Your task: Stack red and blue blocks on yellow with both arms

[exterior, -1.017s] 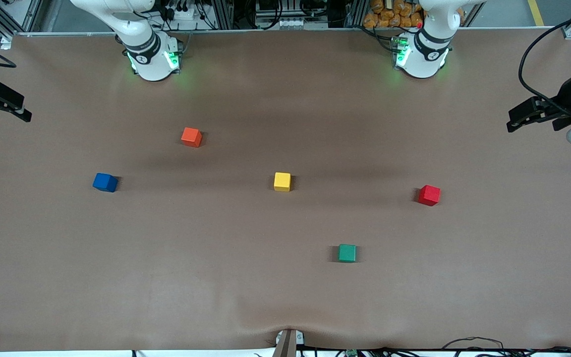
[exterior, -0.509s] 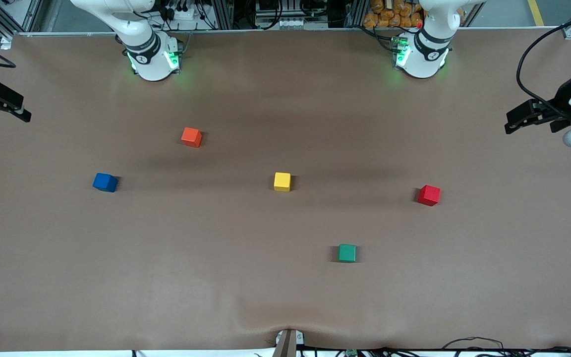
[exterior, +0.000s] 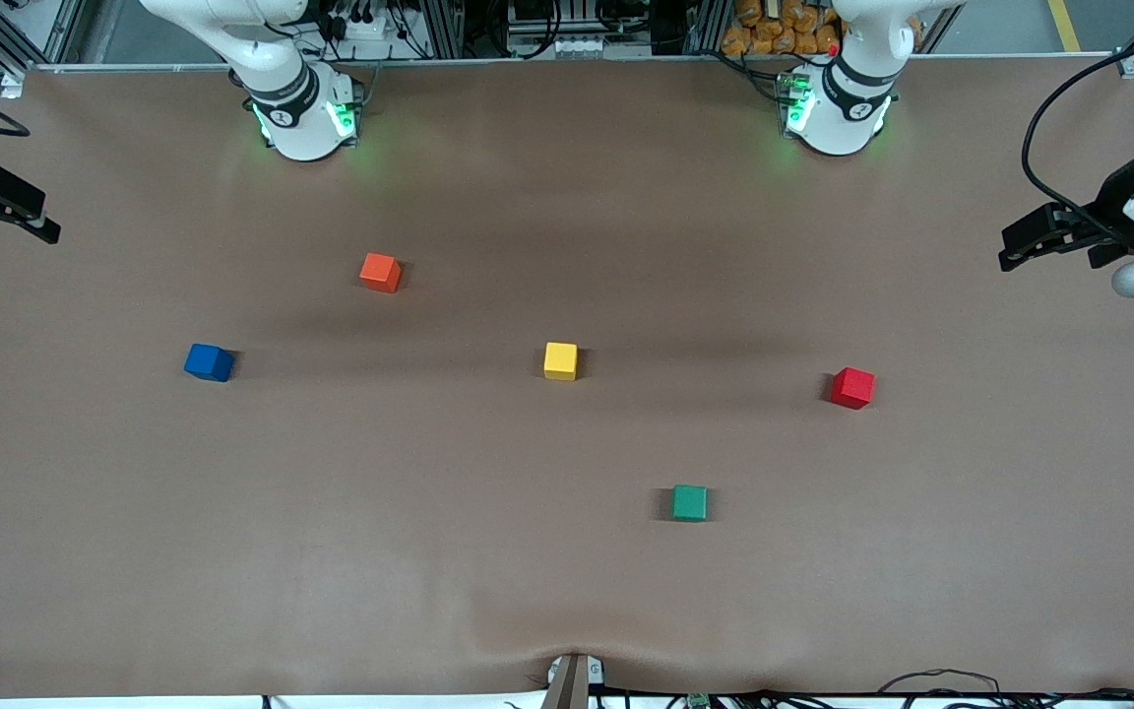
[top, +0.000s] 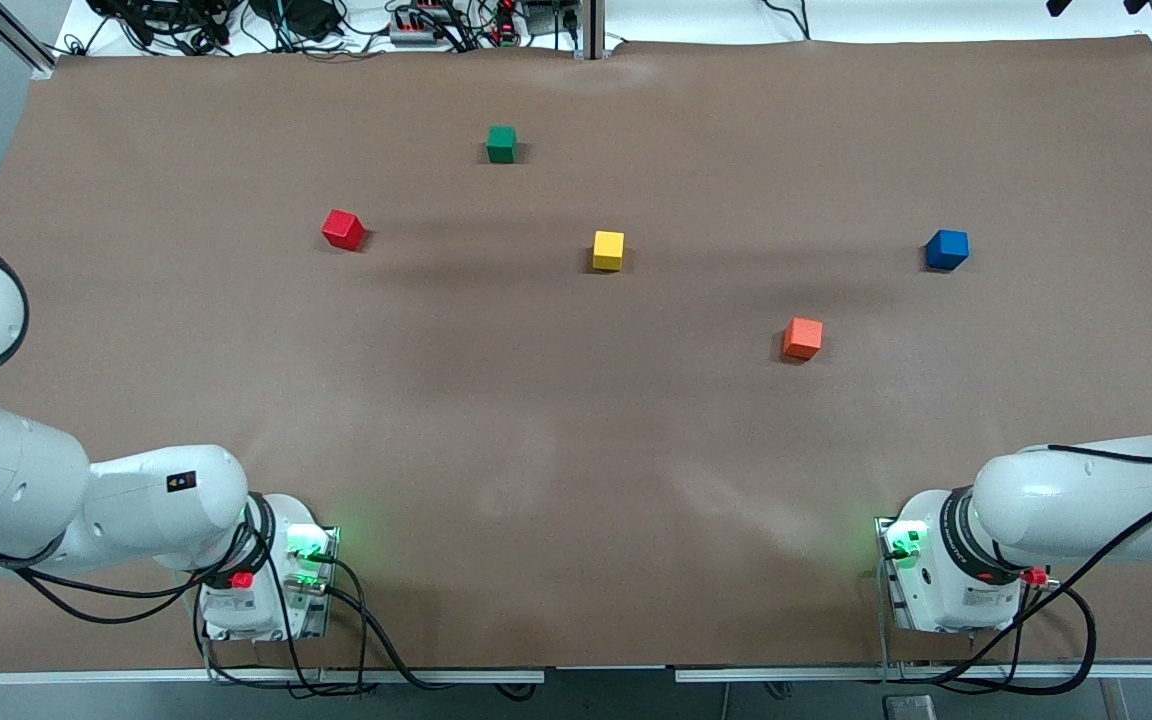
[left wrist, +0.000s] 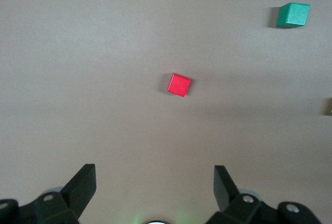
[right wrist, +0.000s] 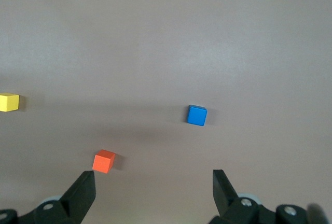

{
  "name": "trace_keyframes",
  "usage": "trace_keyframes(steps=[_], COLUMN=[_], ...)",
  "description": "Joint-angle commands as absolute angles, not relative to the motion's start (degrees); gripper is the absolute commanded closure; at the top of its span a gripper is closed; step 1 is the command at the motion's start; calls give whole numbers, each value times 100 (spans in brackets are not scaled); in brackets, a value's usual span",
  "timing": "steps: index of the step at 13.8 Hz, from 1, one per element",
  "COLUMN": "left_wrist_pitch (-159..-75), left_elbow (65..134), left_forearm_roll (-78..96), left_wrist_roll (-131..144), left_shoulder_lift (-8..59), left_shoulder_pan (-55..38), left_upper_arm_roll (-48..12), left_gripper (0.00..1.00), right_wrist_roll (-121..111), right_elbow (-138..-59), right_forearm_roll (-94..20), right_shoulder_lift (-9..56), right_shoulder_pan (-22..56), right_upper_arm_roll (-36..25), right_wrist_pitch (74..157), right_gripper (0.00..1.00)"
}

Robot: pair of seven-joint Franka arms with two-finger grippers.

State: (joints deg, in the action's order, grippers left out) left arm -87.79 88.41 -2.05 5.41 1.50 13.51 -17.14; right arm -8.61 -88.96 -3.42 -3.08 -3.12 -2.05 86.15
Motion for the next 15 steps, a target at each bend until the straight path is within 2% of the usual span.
trace_keyframes(steps=[1, 15], left_wrist_pitch=[-8877, -9272], left_elbow=[8974, 9403], left_forearm_roll=[-211, -202], left_wrist_roll=[519, 519], left_shoulder_lift=[44, -17], left_shoulder_pan=[1397, 1397], left_upper_arm_roll=[-1749, -1740], left_gripper=[0, 0], right_wrist_roll=[-853, -853], right_elbow=[-8763, -8763], right_forearm_roll=[-299, -281], right_shoulder_lift=[-246, -149], right_shoulder_pan=[-360, -439], right_upper_arm_roll=[-176, -185], right_wrist_pitch=[8543, 8596], right_gripper=[0, 0])
